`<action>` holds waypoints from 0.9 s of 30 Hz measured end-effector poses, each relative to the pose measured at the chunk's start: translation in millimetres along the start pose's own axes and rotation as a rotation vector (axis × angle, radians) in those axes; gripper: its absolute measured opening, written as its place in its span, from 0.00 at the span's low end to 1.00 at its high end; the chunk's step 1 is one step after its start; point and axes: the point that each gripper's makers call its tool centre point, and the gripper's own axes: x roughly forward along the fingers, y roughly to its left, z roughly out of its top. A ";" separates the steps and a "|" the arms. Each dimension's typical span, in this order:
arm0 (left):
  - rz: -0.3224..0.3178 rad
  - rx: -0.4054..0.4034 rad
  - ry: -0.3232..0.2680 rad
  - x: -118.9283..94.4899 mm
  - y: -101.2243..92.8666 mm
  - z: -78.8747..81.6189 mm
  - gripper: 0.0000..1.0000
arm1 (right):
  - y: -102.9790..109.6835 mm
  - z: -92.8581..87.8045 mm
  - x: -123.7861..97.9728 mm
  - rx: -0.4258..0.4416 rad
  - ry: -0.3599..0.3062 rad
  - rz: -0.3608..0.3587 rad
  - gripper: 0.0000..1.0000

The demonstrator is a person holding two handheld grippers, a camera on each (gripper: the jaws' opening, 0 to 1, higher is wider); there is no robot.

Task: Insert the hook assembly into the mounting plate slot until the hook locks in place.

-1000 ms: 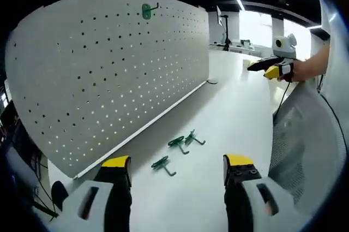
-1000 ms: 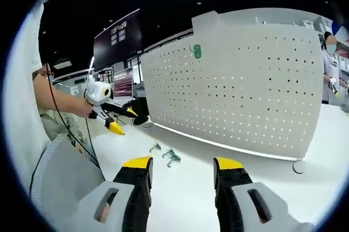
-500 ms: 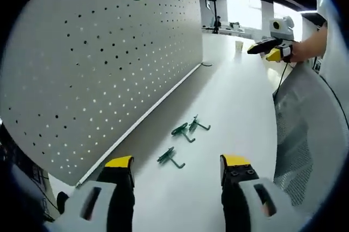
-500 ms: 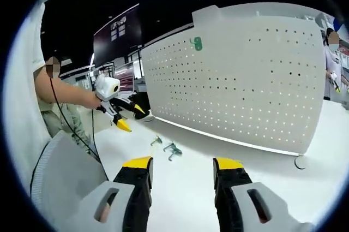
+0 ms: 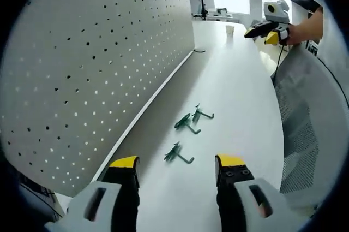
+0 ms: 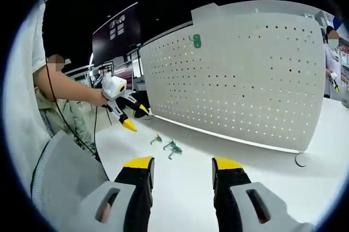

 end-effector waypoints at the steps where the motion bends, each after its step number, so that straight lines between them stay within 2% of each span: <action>1: -0.002 0.005 0.004 0.9 0.2 -0.4 0.58 | 0.1 0.0 -0.2 -0.001 0.001 0.001 0.41; 10: -0.057 0.048 0.076 9.9 1.6 -10.3 0.55 | 0.9 -1.3 0.2 0.003 0.007 0.004 0.40; 13: -0.058 0.049 0.079 12.4 5.1 -10.5 0.55 | 0.5 -2.1 0.0 0.005 0.008 0.004 0.40; 16: -0.056 0.091 0.092 15.0 8.2 -12.7 0.57 | 0.9 -2.2 -0.1 0.015 0.008 0.007 0.40; 19: -0.067 0.100 0.092 17.0 7.5 -12.1 0.56 | 0.4 -3.2 -0.6 0.016 0.010 0.008 0.39; 27: -0.105 0.207 0.148 27.6 8.7 -18.8 0.53 | -0.6 -4.8 -1.3 0.020 0.012 0.008 0.38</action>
